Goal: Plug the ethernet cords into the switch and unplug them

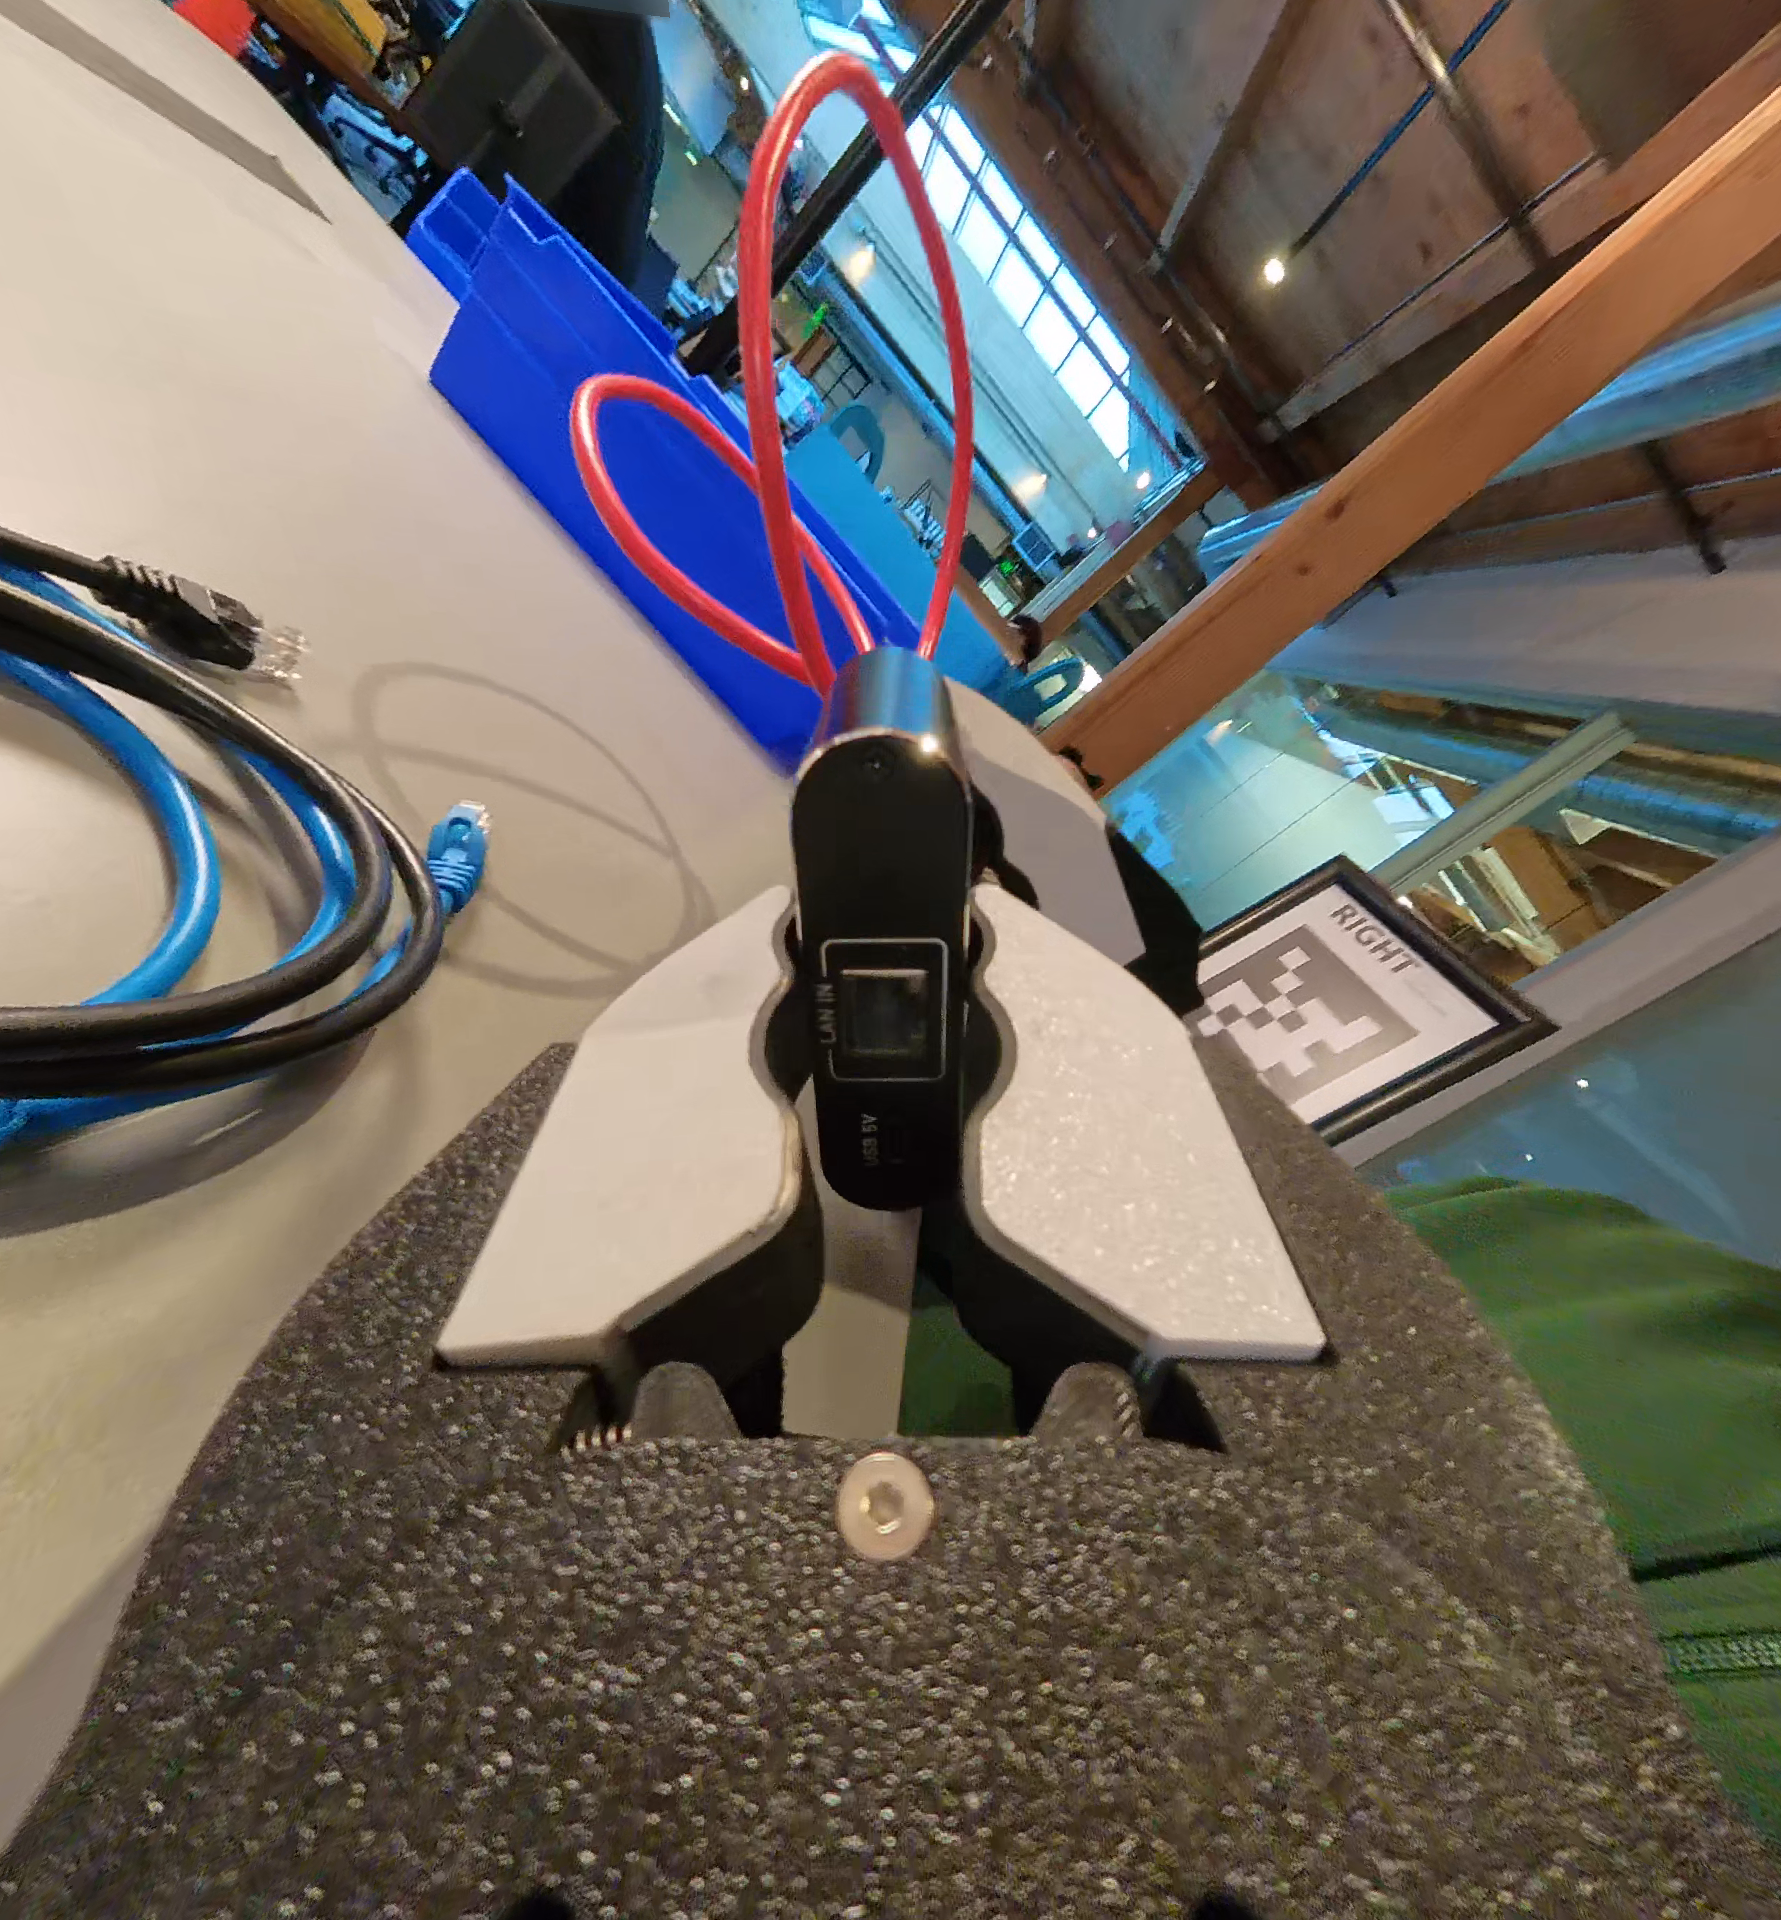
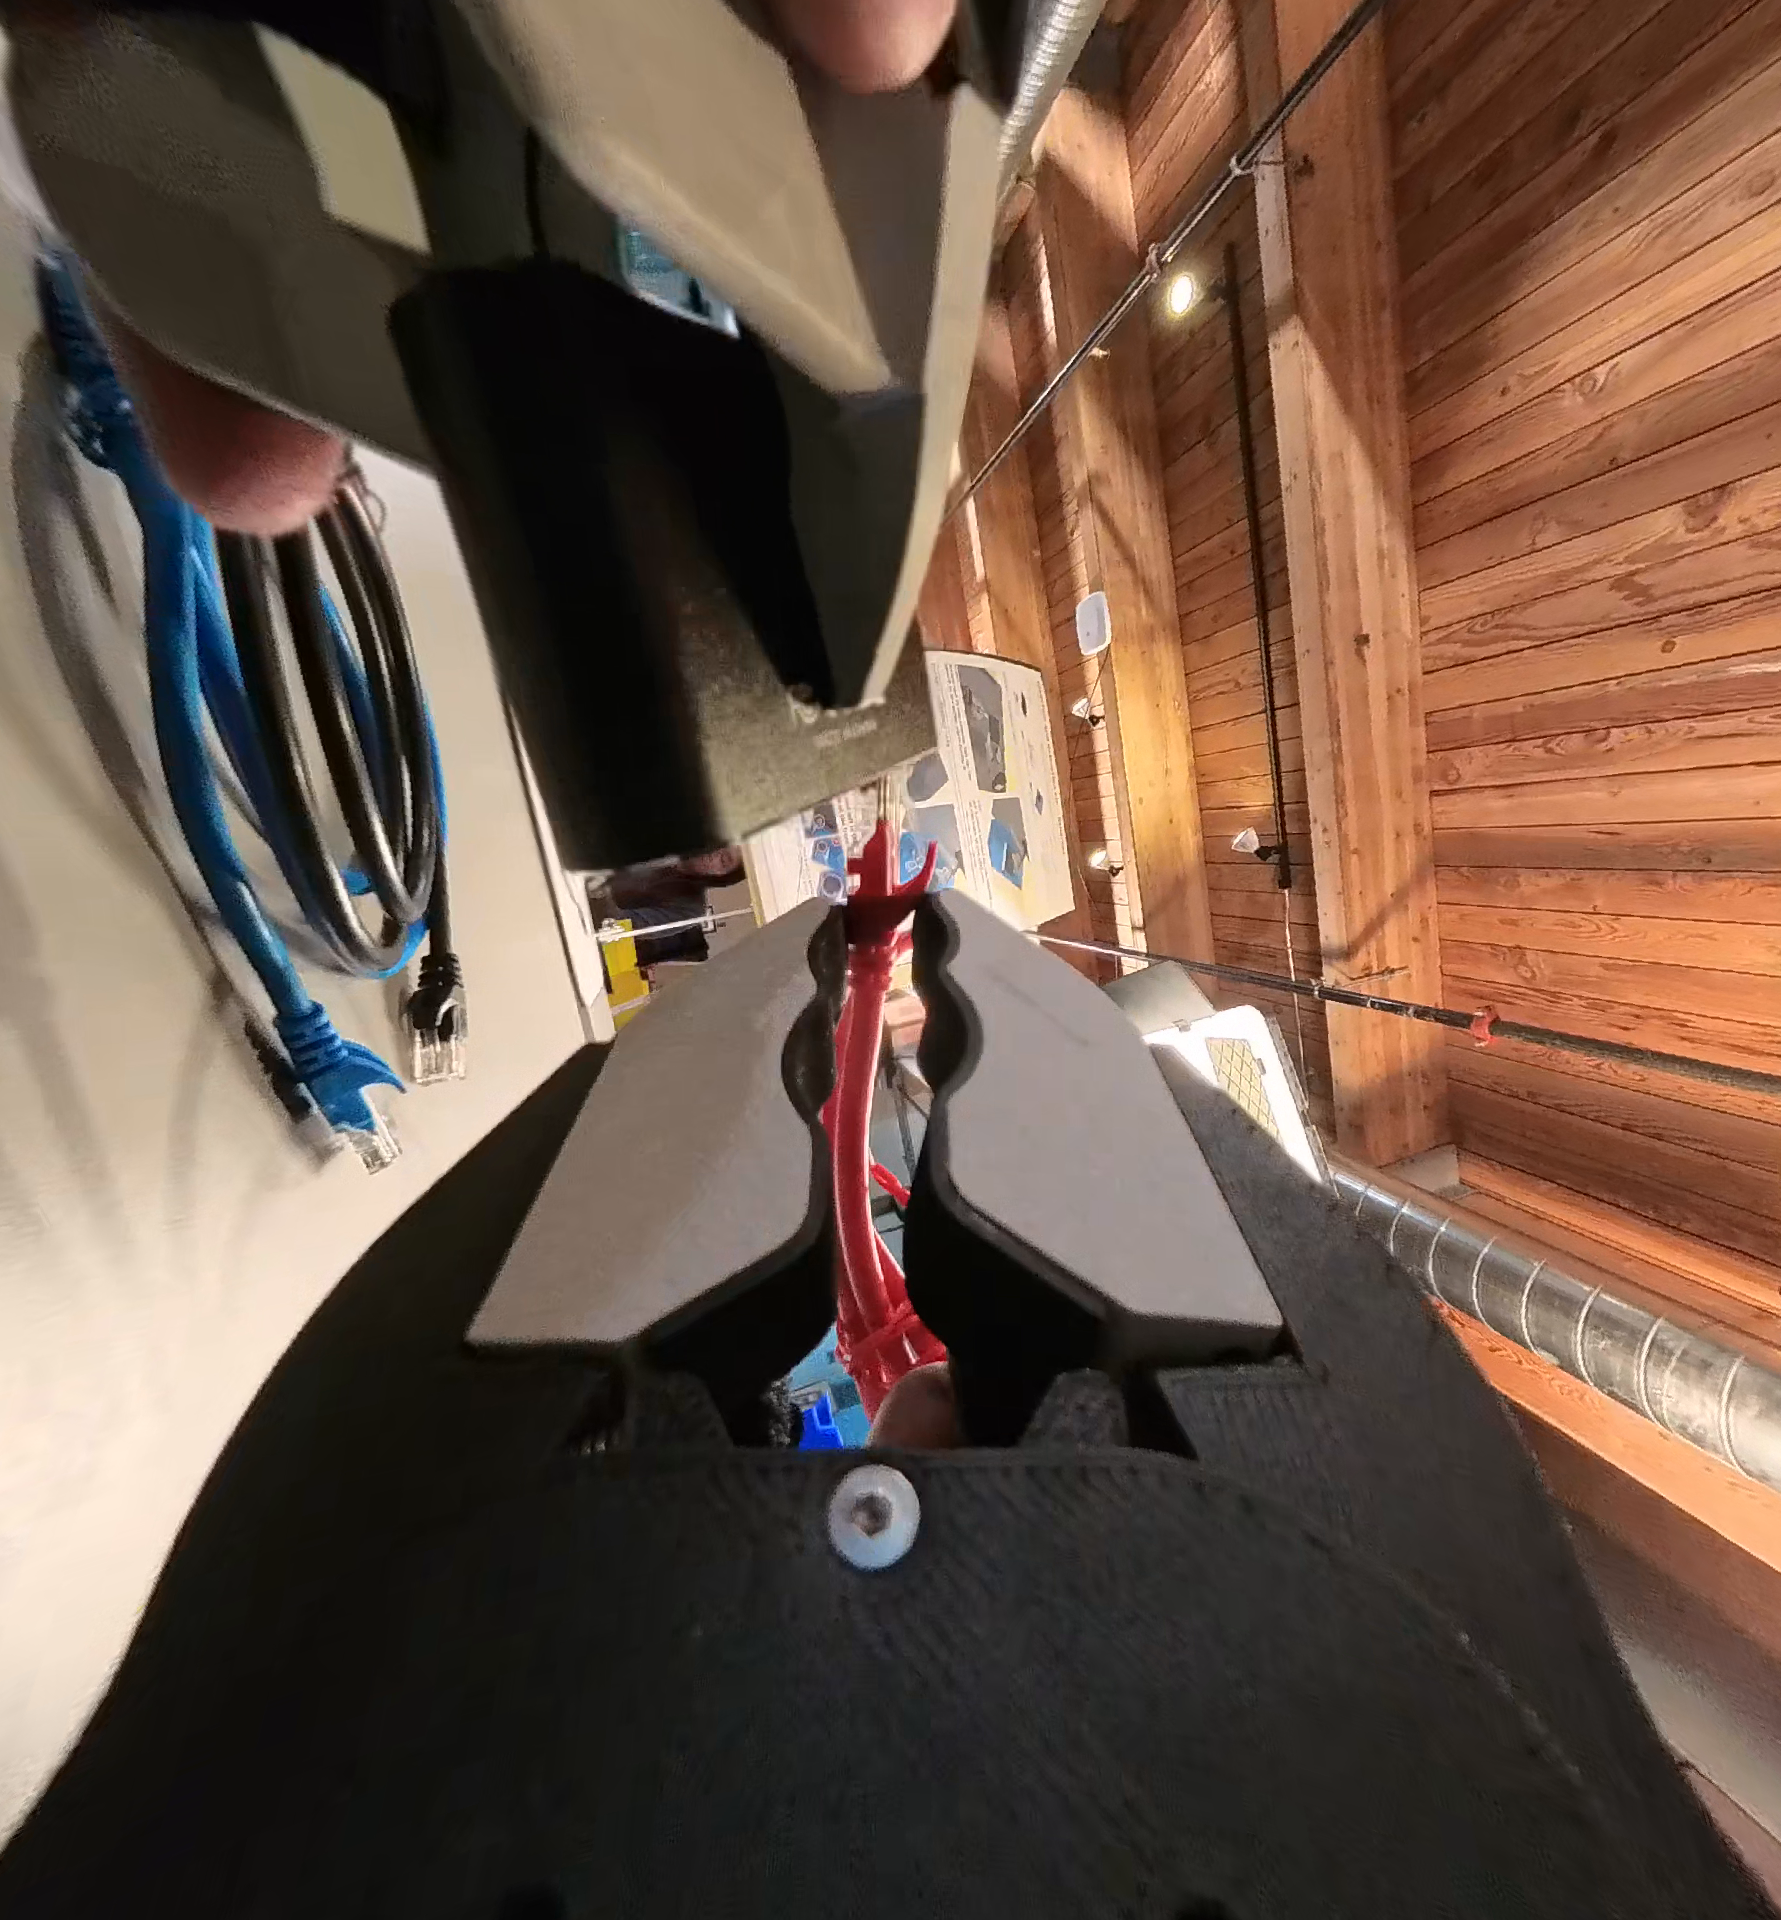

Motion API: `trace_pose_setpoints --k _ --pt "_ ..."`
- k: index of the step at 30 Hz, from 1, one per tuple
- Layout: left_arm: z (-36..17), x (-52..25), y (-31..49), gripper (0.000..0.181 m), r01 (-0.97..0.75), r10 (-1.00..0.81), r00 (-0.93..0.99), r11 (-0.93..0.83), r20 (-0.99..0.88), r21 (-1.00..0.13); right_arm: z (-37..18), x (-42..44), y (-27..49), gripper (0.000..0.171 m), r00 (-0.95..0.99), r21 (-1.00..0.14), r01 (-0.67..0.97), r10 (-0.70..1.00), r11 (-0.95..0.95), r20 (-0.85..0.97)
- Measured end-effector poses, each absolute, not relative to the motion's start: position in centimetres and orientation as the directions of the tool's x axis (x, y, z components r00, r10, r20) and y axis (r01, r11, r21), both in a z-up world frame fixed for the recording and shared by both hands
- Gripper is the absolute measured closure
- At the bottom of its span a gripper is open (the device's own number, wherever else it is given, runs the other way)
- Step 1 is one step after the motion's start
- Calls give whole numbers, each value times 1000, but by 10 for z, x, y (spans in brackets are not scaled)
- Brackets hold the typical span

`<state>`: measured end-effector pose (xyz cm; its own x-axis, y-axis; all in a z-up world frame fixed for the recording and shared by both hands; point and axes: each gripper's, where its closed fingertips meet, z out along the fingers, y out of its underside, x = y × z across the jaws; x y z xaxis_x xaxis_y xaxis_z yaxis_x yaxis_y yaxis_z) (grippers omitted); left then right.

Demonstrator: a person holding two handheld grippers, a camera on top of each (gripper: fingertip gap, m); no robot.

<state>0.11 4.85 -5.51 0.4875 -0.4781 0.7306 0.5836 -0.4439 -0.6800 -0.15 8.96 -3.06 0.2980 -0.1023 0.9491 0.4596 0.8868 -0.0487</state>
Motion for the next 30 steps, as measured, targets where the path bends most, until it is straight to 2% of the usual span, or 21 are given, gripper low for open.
trace_pose_setpoints --k 13,26,30 --pt "-57 -1 36 156 577 -480 479 -459 735 -675 -32 -2 75 160 288 52 429 -191 902 938" --pt "-55 0 34 156 589 -493 428 -484 757 -648 -31 0 68 160 292 90 382 -212 920 932" --pt "-56 2 29 156 577 -500 400 -514 768 -635 -33 2 63 161 286 140 342 -245 929 926"
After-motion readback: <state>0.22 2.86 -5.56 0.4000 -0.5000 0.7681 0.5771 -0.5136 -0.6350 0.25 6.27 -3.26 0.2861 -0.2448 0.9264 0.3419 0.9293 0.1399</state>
